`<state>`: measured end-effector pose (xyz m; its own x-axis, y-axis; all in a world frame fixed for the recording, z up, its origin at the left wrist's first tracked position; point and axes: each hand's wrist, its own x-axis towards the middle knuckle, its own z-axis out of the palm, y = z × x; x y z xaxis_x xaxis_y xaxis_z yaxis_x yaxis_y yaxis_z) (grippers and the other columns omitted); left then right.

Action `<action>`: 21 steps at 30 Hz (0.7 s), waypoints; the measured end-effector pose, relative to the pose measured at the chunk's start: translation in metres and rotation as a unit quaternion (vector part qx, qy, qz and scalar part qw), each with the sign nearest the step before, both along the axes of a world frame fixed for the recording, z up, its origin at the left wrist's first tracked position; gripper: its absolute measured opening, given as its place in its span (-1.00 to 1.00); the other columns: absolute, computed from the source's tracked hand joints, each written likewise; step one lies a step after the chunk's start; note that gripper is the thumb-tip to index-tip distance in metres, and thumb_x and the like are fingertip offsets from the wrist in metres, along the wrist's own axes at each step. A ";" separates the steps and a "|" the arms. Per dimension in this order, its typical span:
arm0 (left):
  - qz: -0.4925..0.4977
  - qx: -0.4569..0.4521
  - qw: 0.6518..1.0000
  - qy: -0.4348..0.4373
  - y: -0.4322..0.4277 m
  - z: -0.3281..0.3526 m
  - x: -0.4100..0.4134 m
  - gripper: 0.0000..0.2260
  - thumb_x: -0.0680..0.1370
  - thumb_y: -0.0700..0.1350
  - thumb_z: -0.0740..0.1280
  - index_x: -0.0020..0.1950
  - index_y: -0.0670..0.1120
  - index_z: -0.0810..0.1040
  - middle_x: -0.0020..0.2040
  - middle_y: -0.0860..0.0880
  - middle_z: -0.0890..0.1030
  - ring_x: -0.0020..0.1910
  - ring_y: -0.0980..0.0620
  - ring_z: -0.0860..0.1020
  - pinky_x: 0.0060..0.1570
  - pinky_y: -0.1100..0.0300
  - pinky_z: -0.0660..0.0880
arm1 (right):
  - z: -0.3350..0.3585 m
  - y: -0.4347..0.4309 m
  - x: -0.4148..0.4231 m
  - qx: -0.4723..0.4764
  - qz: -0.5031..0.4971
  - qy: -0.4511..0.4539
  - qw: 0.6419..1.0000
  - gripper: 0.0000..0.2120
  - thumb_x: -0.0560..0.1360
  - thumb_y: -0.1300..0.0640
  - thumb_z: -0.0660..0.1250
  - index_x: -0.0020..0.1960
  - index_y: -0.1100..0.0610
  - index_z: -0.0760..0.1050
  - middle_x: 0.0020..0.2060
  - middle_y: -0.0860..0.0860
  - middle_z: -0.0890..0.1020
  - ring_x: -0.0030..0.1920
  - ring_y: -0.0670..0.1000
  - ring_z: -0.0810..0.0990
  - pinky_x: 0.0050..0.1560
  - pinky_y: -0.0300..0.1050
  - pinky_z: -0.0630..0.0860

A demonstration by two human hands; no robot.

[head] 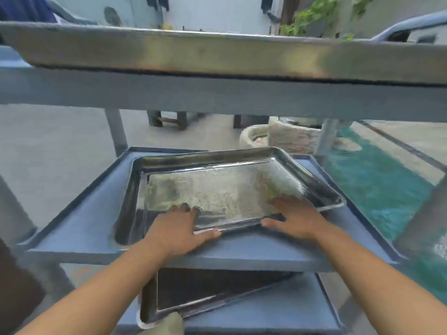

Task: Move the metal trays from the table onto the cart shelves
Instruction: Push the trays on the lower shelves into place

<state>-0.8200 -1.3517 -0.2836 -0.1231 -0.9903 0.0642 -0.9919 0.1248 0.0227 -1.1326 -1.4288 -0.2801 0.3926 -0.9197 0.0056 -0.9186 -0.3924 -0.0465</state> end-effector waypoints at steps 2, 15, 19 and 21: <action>0.005 -0.003 1.000 0.013 0.000 -0.001 0.000 -0.06 0.29 0.65 -0.12 0.39 0.06 0.40 0.30 -0.04 0.56 0.26 -0.11 0.52 0.13 -0.03 0.49 | 0.000 -0.001 -0.003 -0.002 0.015 0.005 1.000 0.01 0.23 -0.68 -0.18 0.48 -0.15 0.31 0.38 -0.03 0.50 0.36 0.08 0.45 0.34 0.09 0.39; -0.014 -0.049 0.998 -0.023 -0.008 -0.010 0.002 -0.13 0.30 0.65 -0.15 0.15 0.03 0.51 -0.16 0.00 0.60 -0.13 -0.09 0.59 -0.22 0.05 0.46 | -0.010 -0.021 -0.016 -0.053 0.059 0.023 0.997 -0.09 0.18 -0.72 -0.26 -0.05 -0.10 0.52 -0.13 -0.13 0.64 -0.08 0.00 0.58 -0.28 -0.14 0.29; -0.027 -0.048 0.998 -0.018 -0.011 -0.005 0.006 -0.15 0.33 0.63 -0.11 0.24 0.05 0.48 -0.25 0.04 0.51 -0.24 -0.03 0.50 -0.24 0.08 0.42 | -0.012 -0.021 -0.013 -0.057 0.038 0.036 0.997 -0.06 0.17 -0.74 -0.25 -0.24 0.03 0.49 -0.29 -0.09 0.60 -0.24 -0.04 0.55 -0.34 -0.14 0.28; -0.031 -0.047 0.998 -0.016 -0.015 -0.006 0.011 -0.16 0.32 0.64 -0.11 0.25 0.08 0.46 -0.27 0.06 0.49 -0.26 -0.01 0.47 -0.23 0.08 0.45 | -0.014 -0.021 -0.009 -0.060 0.023 0.032 0.997 -0.05 0.16 -0.74 -0.23 -0.28 0.06 0.48 -0.35 -0.08 0.58 -0.30 -0.05 0.53 -0.35 -0.14 0.28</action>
<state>-0.8088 -1.3671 -0.2895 -0.1872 -0.9706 0.1511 -0.9823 0.1859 -0.0231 -1.1418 -1.4496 -0.2939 0.4370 -0.8951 0.0885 -0.8993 -0.4330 0.0608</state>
